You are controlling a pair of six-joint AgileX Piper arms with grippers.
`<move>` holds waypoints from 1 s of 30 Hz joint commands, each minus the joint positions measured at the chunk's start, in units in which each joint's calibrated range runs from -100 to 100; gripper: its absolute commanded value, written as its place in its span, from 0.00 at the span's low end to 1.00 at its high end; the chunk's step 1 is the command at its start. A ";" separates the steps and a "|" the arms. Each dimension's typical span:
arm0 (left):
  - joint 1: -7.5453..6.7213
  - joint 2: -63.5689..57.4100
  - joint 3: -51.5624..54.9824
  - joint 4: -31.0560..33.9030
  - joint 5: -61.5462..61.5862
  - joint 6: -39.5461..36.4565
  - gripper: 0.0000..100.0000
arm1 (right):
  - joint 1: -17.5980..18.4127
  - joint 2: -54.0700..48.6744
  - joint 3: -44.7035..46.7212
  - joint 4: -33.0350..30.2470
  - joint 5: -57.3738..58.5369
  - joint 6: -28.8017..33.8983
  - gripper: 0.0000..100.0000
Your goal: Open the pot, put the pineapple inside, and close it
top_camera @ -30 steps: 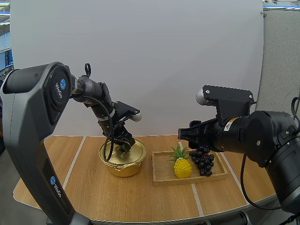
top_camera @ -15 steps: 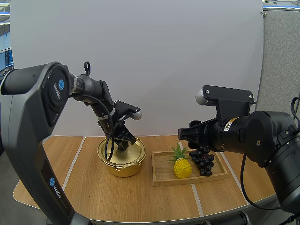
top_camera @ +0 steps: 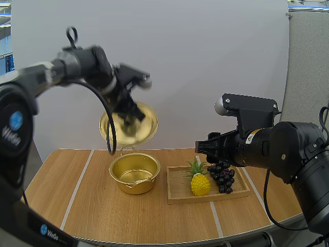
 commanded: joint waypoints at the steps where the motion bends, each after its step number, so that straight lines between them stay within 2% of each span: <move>1: -0.04 -10.31 -12.70 -0.16 0.98 -3.67 0.00 | 0.02 -0.07 -0.40 0.18 -0.51 -0.50 1.00; 5: 0.05 -13.43 -22.47 1.07 0.63 -6.84 0.00 | 0.02 -0.07 -0.40 0.18 -0.67 -0.50 1.00; 10: 0.05 -14.42 -34.95 5.68 0.23 -11.83 0.00 | 0.02 -0.07 -0.40 1.42 -1.74 -0.29 1.00; 14: 0.05 -14.47 -41.23 6.71 -0.09 -12.40 0.00 | 0.02 -0.07 -0.40 2.83 -1.26 -0.29 1.00; 21: 0.05 -14.57 -44.70 6.81 -8.53 -12.40 0.00 | 0.02 4.18 -0.40 7.43 -1.26 -4.79 1.00; 25: 0.05 -14.57 -44.70 6.81 -13.15 -12.40 0.00 | 0.02 11.17 -0.40 7.47 -3.58 -7.24 1.00; 30: 0.05 -14.57 -44.70 6.81 -13.15 -12.40 0.00 | 0.02 22.06 -0.56 7.47 -9.35 -9.62 1.00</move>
